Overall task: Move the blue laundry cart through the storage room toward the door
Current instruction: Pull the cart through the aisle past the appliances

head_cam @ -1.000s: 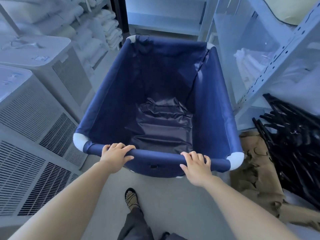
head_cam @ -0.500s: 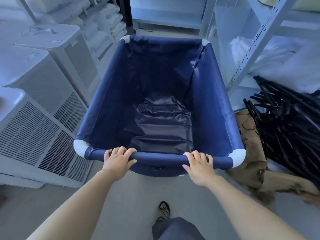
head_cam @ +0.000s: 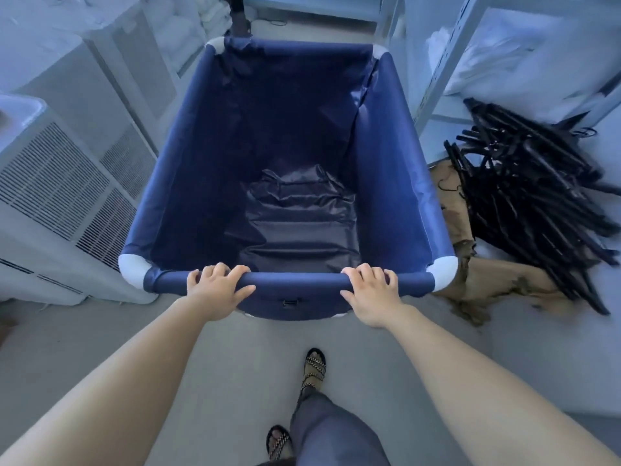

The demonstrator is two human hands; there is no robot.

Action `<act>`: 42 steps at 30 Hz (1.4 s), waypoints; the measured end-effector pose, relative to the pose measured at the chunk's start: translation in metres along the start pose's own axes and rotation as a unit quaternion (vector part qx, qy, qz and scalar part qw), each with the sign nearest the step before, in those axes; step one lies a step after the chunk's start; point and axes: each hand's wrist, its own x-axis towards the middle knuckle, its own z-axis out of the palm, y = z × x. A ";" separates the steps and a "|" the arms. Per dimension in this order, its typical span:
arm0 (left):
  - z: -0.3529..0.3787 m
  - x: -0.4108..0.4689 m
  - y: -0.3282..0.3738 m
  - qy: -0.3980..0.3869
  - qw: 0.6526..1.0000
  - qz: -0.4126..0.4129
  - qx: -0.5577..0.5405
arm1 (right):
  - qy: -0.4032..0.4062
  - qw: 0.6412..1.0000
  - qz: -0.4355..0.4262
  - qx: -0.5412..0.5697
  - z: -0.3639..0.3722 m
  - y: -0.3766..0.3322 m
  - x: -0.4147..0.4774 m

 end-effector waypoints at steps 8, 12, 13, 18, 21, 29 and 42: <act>0.035 -0.067 0.027 -0.023 1.000 -0.006 0.002 | -0.044 0.999 -0.015 0.005 0.013 0.024 -0.069; 0.048 -0.089 0.049 -0.020 1.000 -0.018 0.004 | -0.070 0.997 -0.022 0.002 0.011 0.041 -0.087; 0.052 -0.094 0.055 -0.022 1.000 -0.021 0.003 | -0.076 0.997 -0.026 0.001 0.011 0.047 -0.091; 0.068 -0.124 0.094 -0.030 0.998 -0.057 -0.012 | -0.096 0.993 -0.061 0.004 0.009 0.084 -0.117; 0.083 -0.143 0.122 -0.021 0.997 -0.076 -0.024 | -0.094 0.992 -0.084 -0.010 0.013 0.112 -0.134; 0.117 -0.187 0.197 0.010 0.992 -0.111 -0.064 | -0.066 0.987 -0.133 -0.064 0.020 0.179 -0.170; 0.158 -0.258 0.279 0.045 0.990 -0.095 -0.096 | -0.045 0.989 -0.106 -0.095 0.030 0.240 -0.235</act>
